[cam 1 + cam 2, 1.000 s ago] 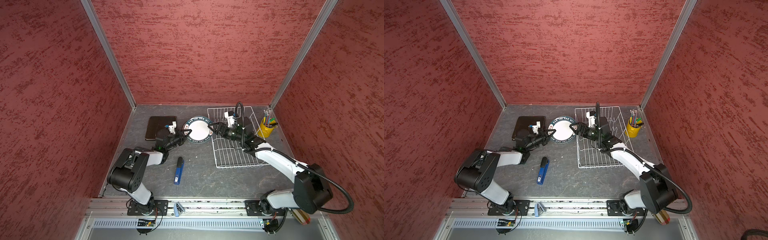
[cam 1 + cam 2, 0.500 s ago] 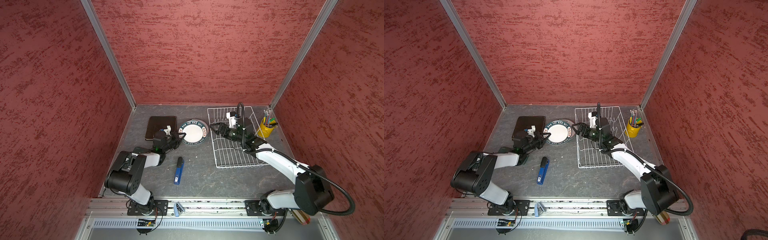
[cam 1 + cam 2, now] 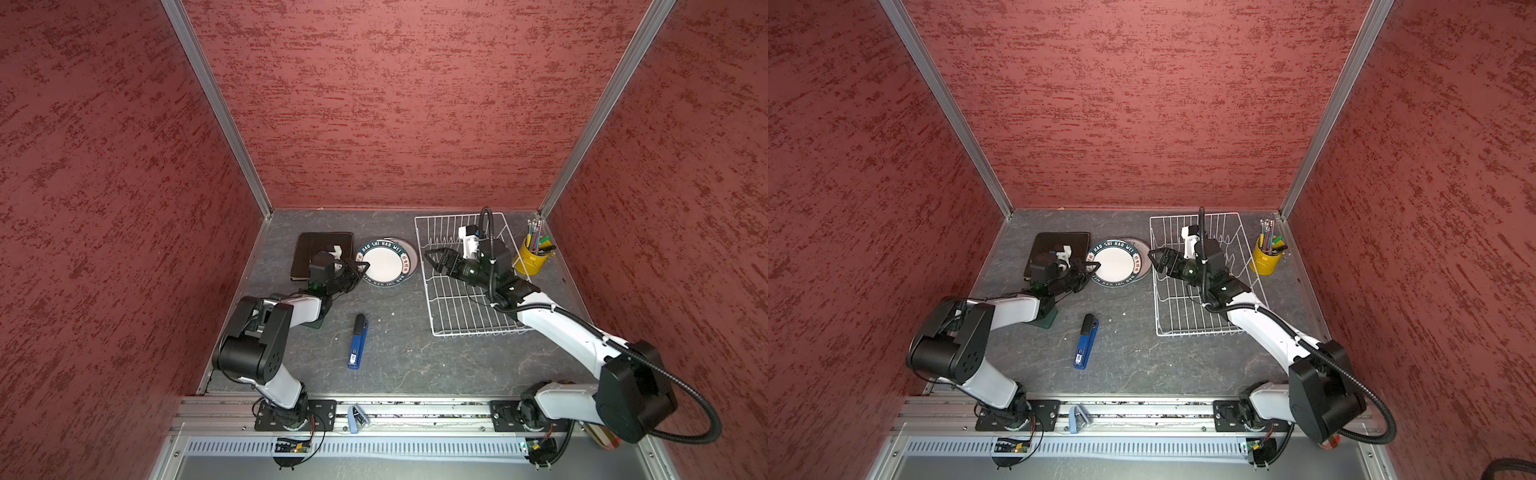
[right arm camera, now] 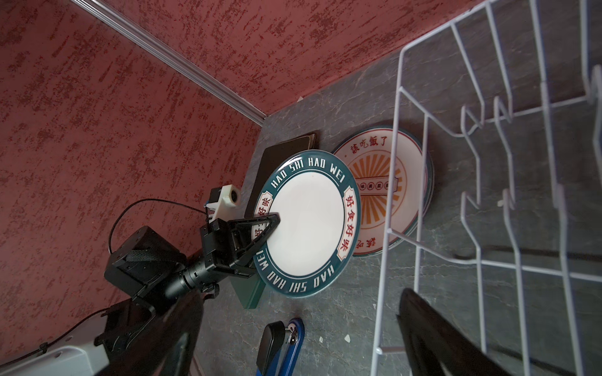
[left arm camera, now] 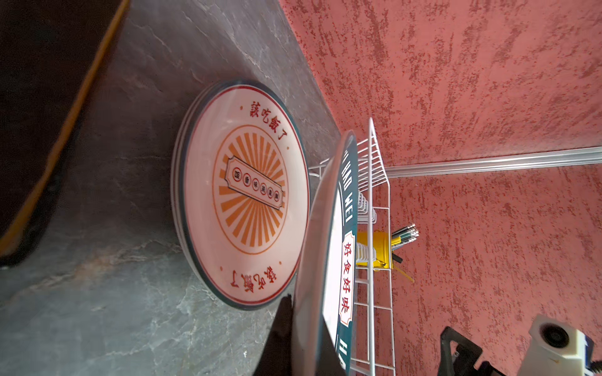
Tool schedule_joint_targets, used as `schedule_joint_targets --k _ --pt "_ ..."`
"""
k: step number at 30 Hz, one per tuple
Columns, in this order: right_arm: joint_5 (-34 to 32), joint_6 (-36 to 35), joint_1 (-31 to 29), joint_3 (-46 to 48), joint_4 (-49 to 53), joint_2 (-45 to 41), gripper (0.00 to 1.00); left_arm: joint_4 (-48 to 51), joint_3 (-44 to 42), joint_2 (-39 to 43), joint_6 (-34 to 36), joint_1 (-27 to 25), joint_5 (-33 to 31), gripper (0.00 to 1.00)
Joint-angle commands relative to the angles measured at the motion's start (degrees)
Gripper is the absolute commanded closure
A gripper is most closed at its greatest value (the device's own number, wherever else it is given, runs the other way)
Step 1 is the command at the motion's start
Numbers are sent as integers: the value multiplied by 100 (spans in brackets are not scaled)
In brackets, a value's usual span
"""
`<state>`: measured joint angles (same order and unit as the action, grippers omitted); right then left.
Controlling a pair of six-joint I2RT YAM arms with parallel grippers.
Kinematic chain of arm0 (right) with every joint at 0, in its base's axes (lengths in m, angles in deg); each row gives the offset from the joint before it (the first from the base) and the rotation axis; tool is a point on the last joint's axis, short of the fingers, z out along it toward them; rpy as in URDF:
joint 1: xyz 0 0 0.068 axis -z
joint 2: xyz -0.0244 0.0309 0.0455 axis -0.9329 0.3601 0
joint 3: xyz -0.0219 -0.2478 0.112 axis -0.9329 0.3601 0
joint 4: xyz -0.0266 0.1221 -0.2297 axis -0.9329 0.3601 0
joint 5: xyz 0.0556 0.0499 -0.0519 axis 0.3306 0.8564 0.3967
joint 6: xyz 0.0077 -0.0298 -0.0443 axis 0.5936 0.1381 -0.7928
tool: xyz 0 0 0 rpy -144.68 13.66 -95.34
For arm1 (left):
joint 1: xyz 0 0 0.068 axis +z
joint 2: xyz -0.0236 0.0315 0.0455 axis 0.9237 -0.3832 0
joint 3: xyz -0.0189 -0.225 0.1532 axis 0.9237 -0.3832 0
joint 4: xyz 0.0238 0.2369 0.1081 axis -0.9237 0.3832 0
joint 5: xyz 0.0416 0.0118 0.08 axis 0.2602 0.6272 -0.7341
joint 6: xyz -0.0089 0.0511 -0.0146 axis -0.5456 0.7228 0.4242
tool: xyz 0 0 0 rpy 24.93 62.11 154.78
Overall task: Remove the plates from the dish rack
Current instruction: 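Lower the green-rimmed plate onto the sunburst plate stack with the left gripper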
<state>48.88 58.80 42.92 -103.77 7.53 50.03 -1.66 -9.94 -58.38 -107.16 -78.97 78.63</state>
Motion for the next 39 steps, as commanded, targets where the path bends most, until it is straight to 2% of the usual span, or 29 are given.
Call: schedule_joint_targets --k 1,19,39 --pt "-364 -194 31 49 107 -160 5 -120 236 -252 134 39 198 100" --pt "-503 -391 49 3 235 -278 4 45 1256 -1386 331 52 262 100" --pt "-455 -434 58 -58 271 -140 4 1176 2264 -1878 996 50 320 100"
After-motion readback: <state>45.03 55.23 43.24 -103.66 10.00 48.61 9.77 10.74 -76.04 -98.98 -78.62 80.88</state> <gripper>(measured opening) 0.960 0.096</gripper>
